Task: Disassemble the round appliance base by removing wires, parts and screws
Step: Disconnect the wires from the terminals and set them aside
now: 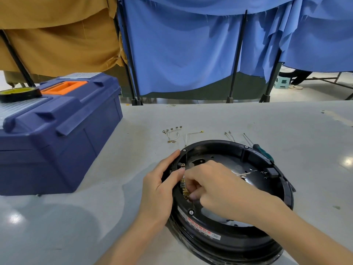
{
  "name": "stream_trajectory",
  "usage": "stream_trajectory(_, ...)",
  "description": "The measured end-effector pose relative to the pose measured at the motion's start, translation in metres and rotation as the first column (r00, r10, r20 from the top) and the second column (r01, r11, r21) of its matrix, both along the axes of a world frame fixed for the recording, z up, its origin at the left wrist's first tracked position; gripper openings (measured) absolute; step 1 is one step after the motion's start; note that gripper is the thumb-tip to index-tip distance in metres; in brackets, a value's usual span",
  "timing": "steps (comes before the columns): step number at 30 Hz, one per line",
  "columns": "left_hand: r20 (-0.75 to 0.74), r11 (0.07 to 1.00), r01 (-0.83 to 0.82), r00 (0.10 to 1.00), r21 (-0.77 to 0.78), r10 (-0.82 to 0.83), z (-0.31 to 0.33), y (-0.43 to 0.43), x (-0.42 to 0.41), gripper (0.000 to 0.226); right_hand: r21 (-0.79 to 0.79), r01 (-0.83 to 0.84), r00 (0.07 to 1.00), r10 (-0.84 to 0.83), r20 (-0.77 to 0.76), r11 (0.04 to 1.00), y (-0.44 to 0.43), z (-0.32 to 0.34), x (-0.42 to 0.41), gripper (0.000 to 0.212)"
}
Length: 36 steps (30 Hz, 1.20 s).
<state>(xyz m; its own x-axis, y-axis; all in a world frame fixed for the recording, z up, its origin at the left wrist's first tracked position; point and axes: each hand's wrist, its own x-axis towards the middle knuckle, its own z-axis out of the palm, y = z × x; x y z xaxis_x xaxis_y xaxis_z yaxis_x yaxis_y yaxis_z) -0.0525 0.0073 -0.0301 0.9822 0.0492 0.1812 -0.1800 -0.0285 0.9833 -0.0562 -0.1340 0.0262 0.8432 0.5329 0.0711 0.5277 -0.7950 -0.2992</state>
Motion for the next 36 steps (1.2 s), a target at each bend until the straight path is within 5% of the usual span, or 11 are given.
stream_trajectory(16, 0.007, 1.0, -0.013, 1.0, 0.007, 0.012, -0.005, 0.0, 0.003, 0.042, 0.152, 0.059, 0.998, -0.053, -0.042, 0.987, 0.0, -0.005, 0.001, 0.035)
stream_trajectory(36, 0.016, 1.0, 0.003, 1.0, -0.014, -0.003, -0.009, 0.002, 0.005, 0.046, 0.097, 0.095, 0.992, -0.085, -0.097, 0.991, -0.004, -0.004, -0.003, 0.033)
